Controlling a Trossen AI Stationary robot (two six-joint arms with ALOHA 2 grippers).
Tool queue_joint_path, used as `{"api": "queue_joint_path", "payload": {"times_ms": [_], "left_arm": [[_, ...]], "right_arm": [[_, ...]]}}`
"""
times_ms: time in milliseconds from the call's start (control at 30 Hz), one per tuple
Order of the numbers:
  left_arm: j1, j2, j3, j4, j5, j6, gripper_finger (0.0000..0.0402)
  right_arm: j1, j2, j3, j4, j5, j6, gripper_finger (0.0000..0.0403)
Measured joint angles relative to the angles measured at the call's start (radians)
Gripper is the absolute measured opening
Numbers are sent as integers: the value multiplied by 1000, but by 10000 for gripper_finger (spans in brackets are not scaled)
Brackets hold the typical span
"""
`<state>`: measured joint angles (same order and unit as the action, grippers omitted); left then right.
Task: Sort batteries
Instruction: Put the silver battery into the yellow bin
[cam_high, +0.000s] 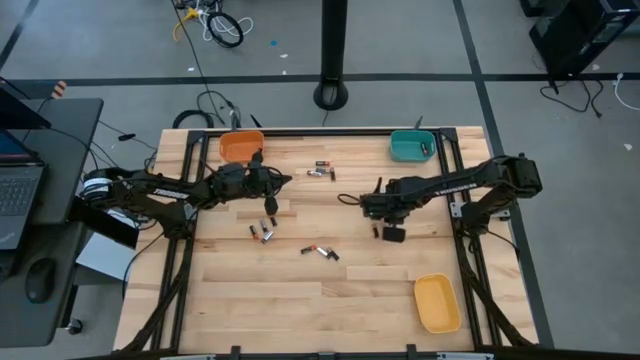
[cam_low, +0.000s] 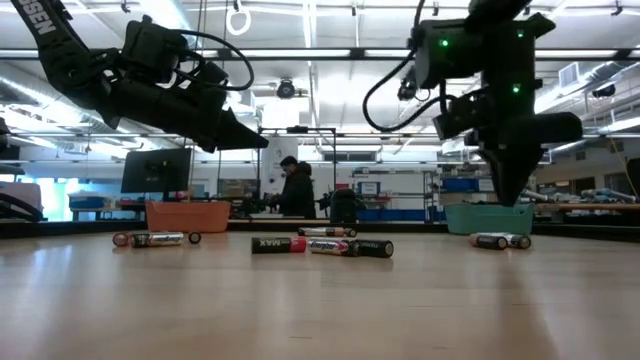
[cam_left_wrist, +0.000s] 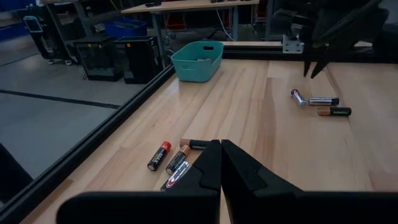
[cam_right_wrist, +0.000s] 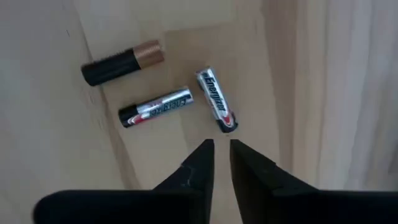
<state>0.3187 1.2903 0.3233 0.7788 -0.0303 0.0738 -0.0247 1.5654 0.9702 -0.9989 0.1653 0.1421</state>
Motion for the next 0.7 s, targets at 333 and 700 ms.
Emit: {"api": "queue_joint_path", "payload": {"times_ms": [333, 700], "left_arm": [[0, 0, 0, -14, 1, 0, 12], [0, 0, 0, -14, 2, 0, 12]], "right_arm": [[-64, 0, -75, 120, -54, -165, 129], [-124, 0, -170, 247, -71, -256, 131]]}}
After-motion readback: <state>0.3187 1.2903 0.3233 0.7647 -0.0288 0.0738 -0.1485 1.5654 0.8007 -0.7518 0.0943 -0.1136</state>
